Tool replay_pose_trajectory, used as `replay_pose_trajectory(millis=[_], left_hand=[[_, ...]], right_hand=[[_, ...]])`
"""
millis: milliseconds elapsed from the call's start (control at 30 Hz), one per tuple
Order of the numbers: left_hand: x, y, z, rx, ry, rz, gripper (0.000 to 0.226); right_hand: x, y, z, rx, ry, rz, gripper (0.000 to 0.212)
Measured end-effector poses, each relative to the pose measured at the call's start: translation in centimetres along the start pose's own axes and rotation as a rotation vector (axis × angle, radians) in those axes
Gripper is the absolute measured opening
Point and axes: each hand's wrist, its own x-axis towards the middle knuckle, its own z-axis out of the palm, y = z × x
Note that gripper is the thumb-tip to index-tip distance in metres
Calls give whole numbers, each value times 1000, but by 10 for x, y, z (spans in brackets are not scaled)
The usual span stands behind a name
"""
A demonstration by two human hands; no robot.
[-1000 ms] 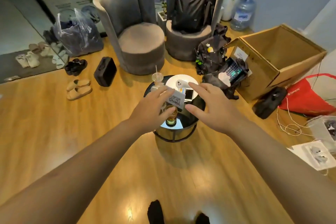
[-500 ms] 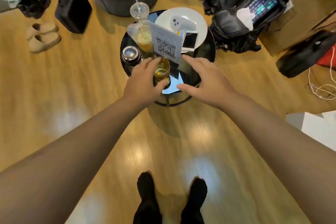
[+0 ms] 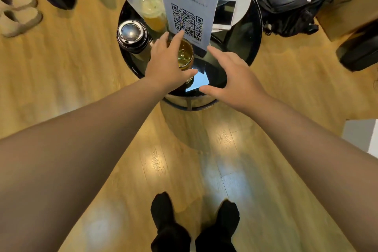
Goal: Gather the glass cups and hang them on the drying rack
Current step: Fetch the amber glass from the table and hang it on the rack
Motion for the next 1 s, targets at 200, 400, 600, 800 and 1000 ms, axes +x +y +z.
replay_pose_trajectory(millis=[200, 400, 600, 800, 1000], left_hand=[[11, -3, 14, -18, 12, 26, 103], [14, -6, 13, -24, 38, 28, 89], [2, 4, -10, -63, 12, 9, 87], [-42, 47, -91, -171, 48, 51, 88], [-94, 89, -198, -181, 126, 52, 91]], right_hand=[[15, 7, 7, 16, 11, 6, 100], [22, 6, 14, 28, 8, 25, 101], [21, -2, 11, 59, -5, 34, 106], [10, -49, -23, 284, -30, 31, 106], [-6, -139, -89, 511, -39, -101, 91]])
